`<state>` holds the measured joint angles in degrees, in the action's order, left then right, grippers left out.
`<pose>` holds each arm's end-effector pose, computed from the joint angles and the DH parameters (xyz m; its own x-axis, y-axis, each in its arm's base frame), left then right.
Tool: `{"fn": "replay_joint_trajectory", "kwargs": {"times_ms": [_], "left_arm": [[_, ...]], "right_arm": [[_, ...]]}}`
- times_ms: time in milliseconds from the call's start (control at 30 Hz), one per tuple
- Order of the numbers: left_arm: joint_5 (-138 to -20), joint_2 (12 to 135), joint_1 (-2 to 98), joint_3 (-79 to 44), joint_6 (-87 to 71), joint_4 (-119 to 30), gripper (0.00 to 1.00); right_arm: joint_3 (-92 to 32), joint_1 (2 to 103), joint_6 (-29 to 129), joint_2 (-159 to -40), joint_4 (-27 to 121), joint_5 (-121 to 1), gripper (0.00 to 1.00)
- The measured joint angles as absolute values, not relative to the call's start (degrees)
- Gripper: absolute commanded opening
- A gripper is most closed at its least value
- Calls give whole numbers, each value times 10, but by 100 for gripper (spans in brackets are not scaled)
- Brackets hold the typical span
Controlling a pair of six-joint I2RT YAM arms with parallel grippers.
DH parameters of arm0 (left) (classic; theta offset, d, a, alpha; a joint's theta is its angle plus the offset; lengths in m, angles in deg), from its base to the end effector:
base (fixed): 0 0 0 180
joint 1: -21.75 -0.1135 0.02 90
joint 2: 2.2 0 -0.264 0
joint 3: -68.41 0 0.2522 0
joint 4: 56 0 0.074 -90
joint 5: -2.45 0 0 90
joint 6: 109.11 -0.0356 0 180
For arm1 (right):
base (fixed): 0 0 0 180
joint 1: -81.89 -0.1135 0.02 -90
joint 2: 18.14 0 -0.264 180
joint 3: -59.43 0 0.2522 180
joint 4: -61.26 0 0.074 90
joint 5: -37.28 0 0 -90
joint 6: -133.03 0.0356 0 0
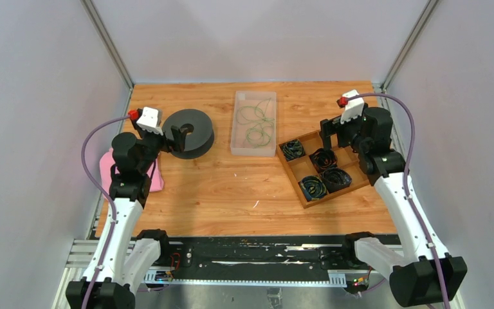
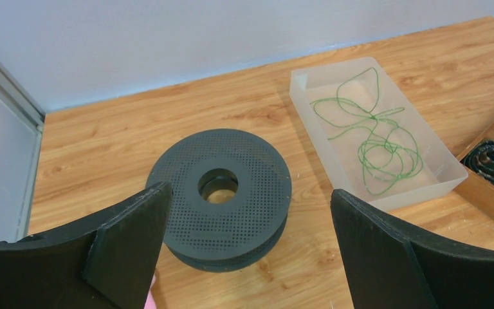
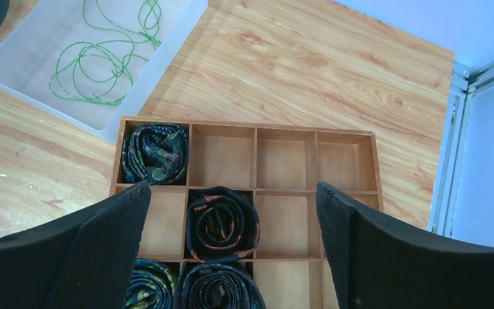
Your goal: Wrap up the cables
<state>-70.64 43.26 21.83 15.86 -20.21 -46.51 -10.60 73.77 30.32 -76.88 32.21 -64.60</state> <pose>0.1931 -0.0106 0.3283 -0.0363 0.0184 -0.9992 0.2927 0.9562 0.0070 0.2306 0.0403 0.3553 -0.2215 -0.2491 -0.9428 -0.3906 0.9085 -0.1483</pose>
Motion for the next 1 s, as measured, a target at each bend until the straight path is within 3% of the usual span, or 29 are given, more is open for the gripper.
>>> {"fn": "replay_joint_trajectory", "kwargs": {"times_ms": [433, 1000], "left_arm": [[-740, 478, 218, 127, -217, -416, 98], [-706, 776, 237, -39, -260, -278, 100]], "right_arm": [[-96, 738, 301, -728, 336, -665, 99], [-87, 738, 285, -753, 339, -667, 99]]}}
